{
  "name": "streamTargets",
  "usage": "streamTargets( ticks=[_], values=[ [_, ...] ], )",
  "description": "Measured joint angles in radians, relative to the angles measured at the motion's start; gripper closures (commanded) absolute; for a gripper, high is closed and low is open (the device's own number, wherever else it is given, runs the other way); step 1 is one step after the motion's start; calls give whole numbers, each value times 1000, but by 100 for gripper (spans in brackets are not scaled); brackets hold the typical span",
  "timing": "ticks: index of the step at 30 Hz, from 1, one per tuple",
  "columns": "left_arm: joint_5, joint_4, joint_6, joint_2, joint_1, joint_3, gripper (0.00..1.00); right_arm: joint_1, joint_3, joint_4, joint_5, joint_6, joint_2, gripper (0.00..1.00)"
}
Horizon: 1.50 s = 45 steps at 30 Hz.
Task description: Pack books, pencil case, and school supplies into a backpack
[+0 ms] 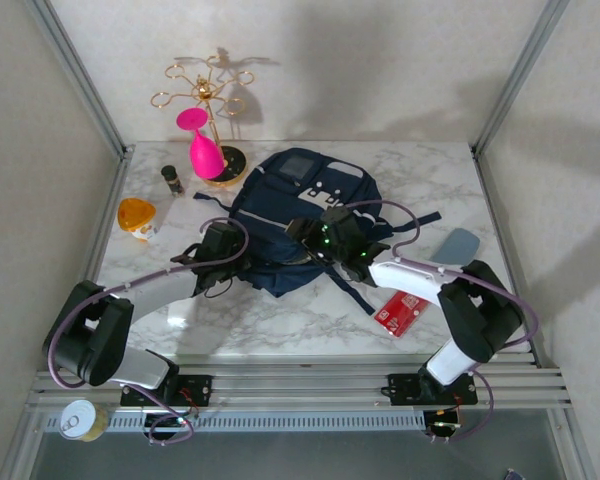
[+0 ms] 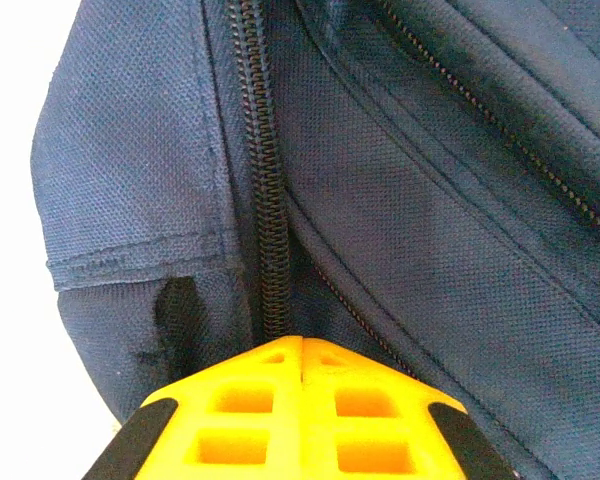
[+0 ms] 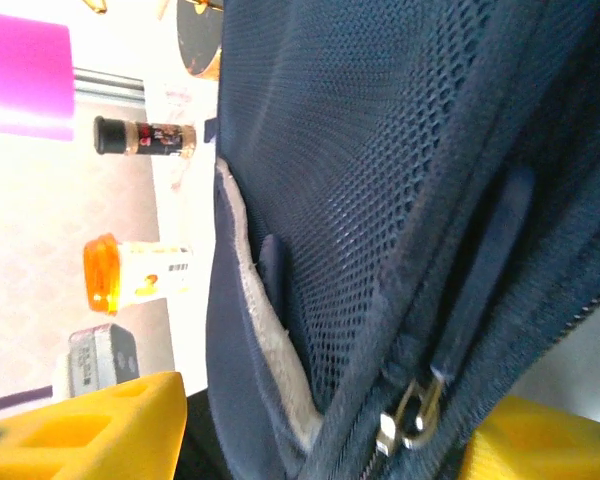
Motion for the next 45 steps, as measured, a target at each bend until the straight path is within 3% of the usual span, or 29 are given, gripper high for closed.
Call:
streamTargets(
  ticks=[5,12,23,29,36,40,45],
  values=[
    [8,43,-18,0,0,-21,98,41,5,42,37,-16,94,51],
    [20,37,-22,-19,-3,-21,87,31,21,53,47,-32,89,99],
    [34,-164,61,-168,-112,166,57,-43,23,37,-65,-54,-12,100],
    [18,-233,129,-157,-223,267,48,-56,22,37,-87,-58,-21,100],
    [-73,-292,217,-79,-249,317,46,-76,22,38,-115,-57,-23,100],
    [-86,-293,244,-45,-263,317,51,-80,22,39,-123,-58,-23,100],
    [-119,-280,254,-29,-274,317,66,-82,22,38,-123,-64,-23,100]
  ],
)
